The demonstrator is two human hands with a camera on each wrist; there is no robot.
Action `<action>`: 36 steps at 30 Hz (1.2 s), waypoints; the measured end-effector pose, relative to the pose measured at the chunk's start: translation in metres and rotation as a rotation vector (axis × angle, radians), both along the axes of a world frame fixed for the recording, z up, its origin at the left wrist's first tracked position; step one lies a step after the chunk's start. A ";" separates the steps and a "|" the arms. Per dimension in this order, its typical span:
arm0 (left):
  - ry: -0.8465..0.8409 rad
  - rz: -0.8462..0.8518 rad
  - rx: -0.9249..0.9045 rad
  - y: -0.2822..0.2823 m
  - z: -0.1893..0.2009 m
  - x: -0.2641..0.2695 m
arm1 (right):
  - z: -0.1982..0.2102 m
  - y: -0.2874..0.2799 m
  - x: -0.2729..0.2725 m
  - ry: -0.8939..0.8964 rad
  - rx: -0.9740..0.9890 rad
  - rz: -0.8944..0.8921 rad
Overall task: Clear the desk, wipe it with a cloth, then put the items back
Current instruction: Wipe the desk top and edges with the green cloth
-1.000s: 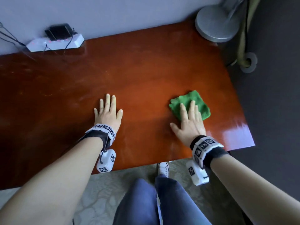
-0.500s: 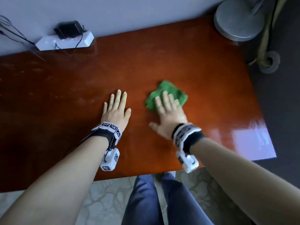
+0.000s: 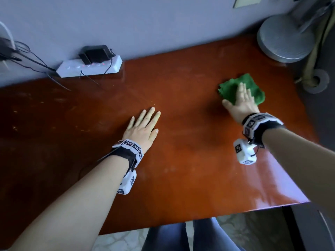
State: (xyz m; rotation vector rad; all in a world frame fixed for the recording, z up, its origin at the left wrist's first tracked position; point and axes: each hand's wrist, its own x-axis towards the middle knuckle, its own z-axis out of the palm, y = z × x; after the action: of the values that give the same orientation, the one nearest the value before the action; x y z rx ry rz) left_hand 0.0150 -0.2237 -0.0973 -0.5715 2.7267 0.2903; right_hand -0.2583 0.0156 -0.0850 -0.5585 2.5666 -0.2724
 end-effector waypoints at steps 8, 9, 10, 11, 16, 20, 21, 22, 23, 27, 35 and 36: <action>0.047 -0.062 -0.012 -0.052 0.000 -0.023 | 0.002 -0.048 0.113 0.072 0.090 0.547; 0.045 -0.061 -0.010 -0.057 0.000 -0.027 | 0.006 -0.050 0.137 0.027 0.101 0.706; 0.045 -0.062 -0.007 -0.061 0.000 -0.030 | 0.010 -0.051 0.157 -0.023 0.123 0.837; 0.047 -0.060 0.001 -0.064 0.000 -0.034 | 0.013 -0.050 0.171 -0.065 0.144 0.918; 0.056 -0.031 0.019 -0.072 -0.002 -0.042 | 0.002 -0.060 0.117 -0.007 0.029 0.663; -0.016 -0.012 0.042 -0.072 -0.004 -0.046 | -0.012 -0.092 0.005 0.067 0.027 0.121; -0.042 -0.010 0.053 -0.074 -0.004 -0.049 | -0.012 -0.104 -0.016 0.061 0.036 0.073; -0.068 -0.010 0.063 -0.076 -0.003 -0.052 | -0.013 -0.116 -0.032 0.050 0.044 0.052; -0.089 -0.012 0.073 -0.079 -0.002 -0.055 | -0.012 -0.127 -0.041 0.043 0.051 0.047; -0.108 0.026 0.103 -0.077 0.000 -0.062 | -0.005 -0.156 -0.014 0.071 0.105 0.297; -0.032 0.113 0.119 -0.067 0.001 -0.066 | 0.006 -0.123 0.103 -0.042 0.103 0.961; -0.040 0.116 0.123 -0.068 0.001 -0.066 | 0.003 -0.127 0.090 -0.018 0.089 0.961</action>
State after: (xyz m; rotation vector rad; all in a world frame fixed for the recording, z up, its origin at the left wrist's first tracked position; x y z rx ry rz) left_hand -0.0511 -0.2915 -0.0963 -0.6946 2.6202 0.4667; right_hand -0.1688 -0.1112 -0.0821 -1.6201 1.9854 0.1731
